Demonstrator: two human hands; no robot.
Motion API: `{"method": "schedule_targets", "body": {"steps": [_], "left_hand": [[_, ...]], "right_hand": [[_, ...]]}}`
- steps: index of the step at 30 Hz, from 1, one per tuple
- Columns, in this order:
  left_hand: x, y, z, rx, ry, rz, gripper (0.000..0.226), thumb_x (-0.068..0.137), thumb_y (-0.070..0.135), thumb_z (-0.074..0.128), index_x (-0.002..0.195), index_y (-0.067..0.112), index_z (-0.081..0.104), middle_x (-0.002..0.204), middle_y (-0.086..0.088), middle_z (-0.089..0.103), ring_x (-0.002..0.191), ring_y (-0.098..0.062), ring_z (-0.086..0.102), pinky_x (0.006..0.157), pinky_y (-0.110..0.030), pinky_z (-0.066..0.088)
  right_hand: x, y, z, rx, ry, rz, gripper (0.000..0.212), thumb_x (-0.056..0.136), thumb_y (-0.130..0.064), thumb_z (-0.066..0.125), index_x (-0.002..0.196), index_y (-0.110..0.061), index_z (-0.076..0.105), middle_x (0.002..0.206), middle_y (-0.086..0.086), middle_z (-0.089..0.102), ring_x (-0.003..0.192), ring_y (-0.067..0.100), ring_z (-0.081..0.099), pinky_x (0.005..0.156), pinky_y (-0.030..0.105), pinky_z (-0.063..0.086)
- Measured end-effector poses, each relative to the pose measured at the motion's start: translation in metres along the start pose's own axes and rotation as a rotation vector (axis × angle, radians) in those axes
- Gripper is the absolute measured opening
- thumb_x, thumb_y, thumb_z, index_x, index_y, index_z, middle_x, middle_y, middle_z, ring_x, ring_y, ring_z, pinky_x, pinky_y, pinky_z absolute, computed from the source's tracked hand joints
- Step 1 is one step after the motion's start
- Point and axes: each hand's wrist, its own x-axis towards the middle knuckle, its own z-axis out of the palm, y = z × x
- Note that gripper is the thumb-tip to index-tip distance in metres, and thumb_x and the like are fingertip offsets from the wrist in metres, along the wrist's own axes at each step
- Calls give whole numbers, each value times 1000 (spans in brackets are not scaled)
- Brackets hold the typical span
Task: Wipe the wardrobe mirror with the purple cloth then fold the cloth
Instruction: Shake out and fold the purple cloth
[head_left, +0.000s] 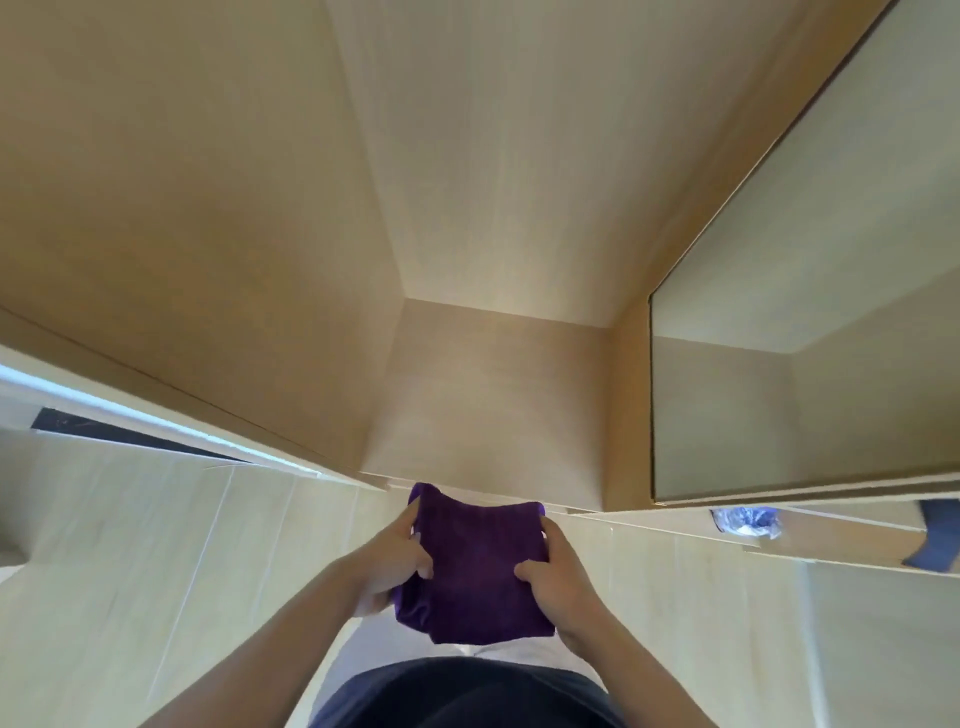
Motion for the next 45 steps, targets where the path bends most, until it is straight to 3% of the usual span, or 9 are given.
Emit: {"method": "schedule_targets", "body": {"steps": [8, 12, 21, 25, 29, 36, 39, 42, 45], "left_hand": [[52, 5, 26, -6, 69, 13, 85, 74, -14, 74, 131, 41, 42, 127, -1, 62, 115, -25, 64, 91, -41, 58], [86, -4, 11, 59, 75, -66, 90, 76, -17, 69, 141, 38, 40, 137, -5, 54, 128, -31, 52, 106, -53, 48], [203, 14, -27, 636, -29, -250, 85, 77, -9, 64, 148, 29, 36, 130, -14, 54, 118, -36, 56, 100, -54, 52], [249, 47, -27, 708, 19, -83, 67, 77, -11, 52, 134, 24, 48, 121, -8, 60, 112, -31, 59, 90, -44, 55], [285, 75, -28, 652, 207, 186, 62, 77, -10, 51, 132, 19, 54, 117, -2, 65, 108, -25, 61, 89, -36, 52], [364, 82, -40, 603, 372, 413, 59, 79, -6, 59, 133, 16, 54, 110, 7, 59, 96, -13, 55, 70, -3, 38], [391, 61, -49, 514, 391, 246, 54, 83, -4, 57, 131, 20, 53, 103, -1, 64, 88, -18, 59, 71, -19, 46], [405, 30, -64, 482, 408, 58, 35, 86, -4, 53, 100, 28, 52, 97, -8, 60, 84, -22, 56, 72, -35, 49], [404, 10, -80, 430, 374, -29, 27, 82, 9, 64, 86, 29, 47, 93, -6, 59, 83, -19, 51, 77, -38, 49]], "right_hand": [[59, -15, -43, -137, -2, 67, 61, 88, 6, 51, 141, -25, 48, 118, -1, 68, 103, 24, 69, 89, 48, 63], [93, -4, -32, -253, -8, 118, 69, 85, 4, 51, 148, -22, 45, 128, 1, 64, 110, 22, 63, 91, 39, 56], [172, 38, 8, -298, -35, 309, 70, 92, -1, 45, 158, -19, 32, 150, 8, 50, 130, 30, 51, 108, 40, 45], [219, 25, 3, -192, 84, 269, 74, 92, -1, 42, 160, -26, 28, 149, 4, 50, 114, 20, 48, 94, 31, 40], [277, 3, -13, -151, 195, 177, 77, 91, 2, 46, 161, -25, 29, 155, 4, 47, 138, 24, 48, 110, 29, 40], [369, -5, -33, -32, 273, 22, 73, 90, 5, 49, 157, -24, 39, 149, 1, 52, 132, 19, 55, 114, 36, 45], [384, 20, -31, -43, 229, 48, 72, 91, 5, 50, 157, -22, 39, 148, 1, 54, 133, 20, 55, 113, 38, 46], [382, 54, -26, -66, 222, 93, 74, 87, 6, 46, 154, -24, 43, 136, -6, 59, 125, 23, 60, 101, 35, 52], [378, 81, -21, -69, 238, 135, 75, 89, 0, 50, 157, -28, 36, 150, -10, 50, 121, 19, 61, 90, 29, 49]]}}
